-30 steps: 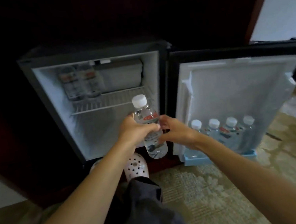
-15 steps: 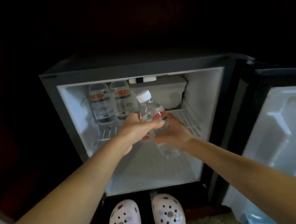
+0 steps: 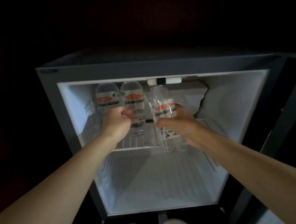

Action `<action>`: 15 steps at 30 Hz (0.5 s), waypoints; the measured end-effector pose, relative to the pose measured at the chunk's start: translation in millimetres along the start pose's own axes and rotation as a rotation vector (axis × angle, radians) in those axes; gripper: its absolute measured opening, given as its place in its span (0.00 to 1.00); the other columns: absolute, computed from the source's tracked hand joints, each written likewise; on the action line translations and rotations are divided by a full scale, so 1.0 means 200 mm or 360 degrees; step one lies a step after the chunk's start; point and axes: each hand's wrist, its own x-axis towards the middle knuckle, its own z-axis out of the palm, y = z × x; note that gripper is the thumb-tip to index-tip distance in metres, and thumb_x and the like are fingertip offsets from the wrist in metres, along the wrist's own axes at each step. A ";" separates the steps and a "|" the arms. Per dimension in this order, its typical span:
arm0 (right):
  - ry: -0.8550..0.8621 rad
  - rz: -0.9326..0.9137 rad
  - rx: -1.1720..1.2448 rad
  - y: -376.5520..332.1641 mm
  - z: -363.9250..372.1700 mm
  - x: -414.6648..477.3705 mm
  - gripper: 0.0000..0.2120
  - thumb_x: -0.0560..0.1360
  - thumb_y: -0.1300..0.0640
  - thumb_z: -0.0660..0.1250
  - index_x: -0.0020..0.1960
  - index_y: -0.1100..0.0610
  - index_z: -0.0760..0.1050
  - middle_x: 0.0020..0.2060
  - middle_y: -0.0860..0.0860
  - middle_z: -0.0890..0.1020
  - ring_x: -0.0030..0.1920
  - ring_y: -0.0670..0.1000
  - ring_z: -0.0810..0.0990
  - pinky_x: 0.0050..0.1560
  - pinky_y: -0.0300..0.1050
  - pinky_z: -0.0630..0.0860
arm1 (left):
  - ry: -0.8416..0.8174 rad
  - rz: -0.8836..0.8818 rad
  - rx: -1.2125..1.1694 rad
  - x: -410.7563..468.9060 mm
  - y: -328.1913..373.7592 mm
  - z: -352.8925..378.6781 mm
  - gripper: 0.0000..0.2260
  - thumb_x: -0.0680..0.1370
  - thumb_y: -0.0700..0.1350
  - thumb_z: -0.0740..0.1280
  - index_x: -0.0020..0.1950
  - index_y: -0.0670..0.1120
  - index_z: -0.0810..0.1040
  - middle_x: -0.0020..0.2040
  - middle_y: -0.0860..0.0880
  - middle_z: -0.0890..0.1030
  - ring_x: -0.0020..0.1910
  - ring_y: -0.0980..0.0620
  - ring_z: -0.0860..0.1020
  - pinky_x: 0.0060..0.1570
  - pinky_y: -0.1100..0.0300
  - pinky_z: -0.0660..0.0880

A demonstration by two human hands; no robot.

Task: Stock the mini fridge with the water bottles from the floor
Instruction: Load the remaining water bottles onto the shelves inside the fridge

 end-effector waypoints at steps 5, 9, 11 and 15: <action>-0.0075 -0.0005 -0.0011 -0.04 0.02 0.03 0.11 0.65 0.67 0.71 0.41 0.54 0.74 0.36 0.51 0.79 0.36 0.48 0.78 0.38 0.42 0.77 | 0.0079 0.0048 0.0117 0.03 -0.04 -0.01 0.09 0.76 0.33 0.61 0.51 0.41 0.78 0.51 0.43 0.81 0.53 0.43 0.78 0.50 0.56 0.73; -0.0046 -0.0035 -0.0045 -0.07 0.02 0.09 0.10 0.65 0.68 0.70 0.42 0.55 0.74 0.36 0.50 0.79 0.37 0.48 0.78 0.35 0.39 0.76 | 0.0080 0.0076 0.0169 0.04 -0.07 -0.01 0.07 0.76 0.35 0.61 0.51 0.42 0.77 0.51 0.43 0.81 0.53 0.44 0.78 0.57 0.51 0.75; 0.0040 -0.0080 -0.0058 -0.08 0.01 0.14 0.10 0.65 0.68 0.70 0.42 0.56 0.74 0.34 0.50 0.78 0.37 0.49 0.77 0.30 0.35 0.75 | 0.0065 0.0085 0.0189 0.04 -0.08 -0.02 0.07 0.76 0.36 0.62 0.52 0.42 0.77 0.51 0.44 0.80 0.53 0.44 0.78 0.57 0.50 0.75; -0.0015 -0.0125 0.0027 -0.07 0.00 0.20 0.14 0.65 0.70 0.70 0.41 0.53 0.73 0.38 0.50 0.79 0.40 0.47 0.78 0.34 0.36 0.76 | 0.0077 0.0114 0.0230 0.05 -0.09 -0.02 0.07 0.76 0.36 0.62 0.52 0.41 0.77 0.48 0.44 0.80 0.52 0.45 0.78 0.55 0.52 0.76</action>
